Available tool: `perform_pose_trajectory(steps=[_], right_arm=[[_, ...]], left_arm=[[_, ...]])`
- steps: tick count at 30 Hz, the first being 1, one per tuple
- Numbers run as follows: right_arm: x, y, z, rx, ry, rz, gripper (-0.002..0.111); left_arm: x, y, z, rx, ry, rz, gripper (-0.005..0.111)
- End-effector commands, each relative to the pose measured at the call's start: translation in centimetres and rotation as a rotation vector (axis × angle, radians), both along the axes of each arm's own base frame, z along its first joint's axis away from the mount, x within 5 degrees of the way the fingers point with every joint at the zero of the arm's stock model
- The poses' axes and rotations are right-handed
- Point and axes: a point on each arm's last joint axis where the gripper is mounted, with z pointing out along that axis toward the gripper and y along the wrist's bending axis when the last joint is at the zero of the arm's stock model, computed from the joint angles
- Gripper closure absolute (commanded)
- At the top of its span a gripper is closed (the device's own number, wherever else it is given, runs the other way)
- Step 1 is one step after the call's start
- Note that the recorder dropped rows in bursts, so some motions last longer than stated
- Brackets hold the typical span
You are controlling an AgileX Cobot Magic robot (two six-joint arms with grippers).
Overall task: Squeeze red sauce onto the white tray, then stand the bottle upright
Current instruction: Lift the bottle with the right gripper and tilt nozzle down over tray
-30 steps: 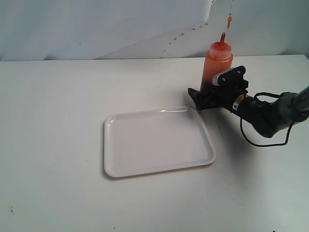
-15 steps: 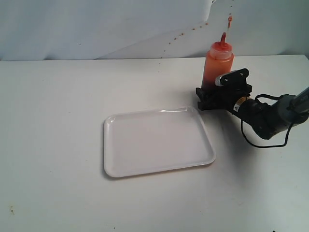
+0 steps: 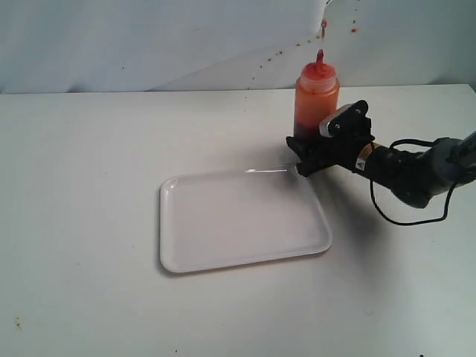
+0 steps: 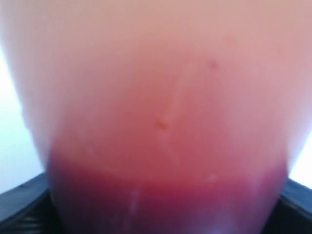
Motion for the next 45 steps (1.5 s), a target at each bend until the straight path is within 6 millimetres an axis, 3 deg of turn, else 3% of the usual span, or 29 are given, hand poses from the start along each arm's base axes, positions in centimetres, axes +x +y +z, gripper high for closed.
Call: perform_pose_trajectory(steps=[1, 7, 16, 21, 27, 32, 36, 45], right_arm=[[0.0, 1.1, 5.8, 0.068, -0.118, 0.117, 0.108], [-1.1, 1.9, 10.7, -0.029, -0.199, 0.27, 0.108], [-4.0, 2.3, 17.1, -0.158, -0.071, 0.412, 0.108], [-5.9, 3.3, 20.3, -0.323, -0.011, 0.377, 0.108], [-8.2, 6.1, 23.8, -0.355, -0.06, 0.267, 0.108], [-9.7, 8.6, 24.2, -0.384, -0.084, 0.237, 0.108], [-10.7, 9.9, 22.9, -0.432, -0.067, 0.21, 0.108], [-12.6, 9.8, 20.2, -0.567, -0.036, 0.128, 0.108]], left_arm=[[0.0, -0.1, -0.1, -0.011, -0.005, -0.005, 0.107], [0.0, -0.1, -0.1, -0.011, -0.005, -0.005, 0.107], [0.0, -0.1, -0.1, -0.011, -0.005, -0.005, 0.107], [0.0, -0.1, -0.1, -0.011, -0.005, -0.005, 0.107], [0.0, -0.1, -0.1, -0.011, -0.005, -0.005, 0.107], [0.0, -0.1, -0.1, -0.011, -0.005, -0.005, 0.107], [0.0, -0.1, -0.1, -0.011, -0.005, -0.005, 0.107], [0.0, -0.1, -0.1, -0.011, -0.005, -0.005, 0.107]])
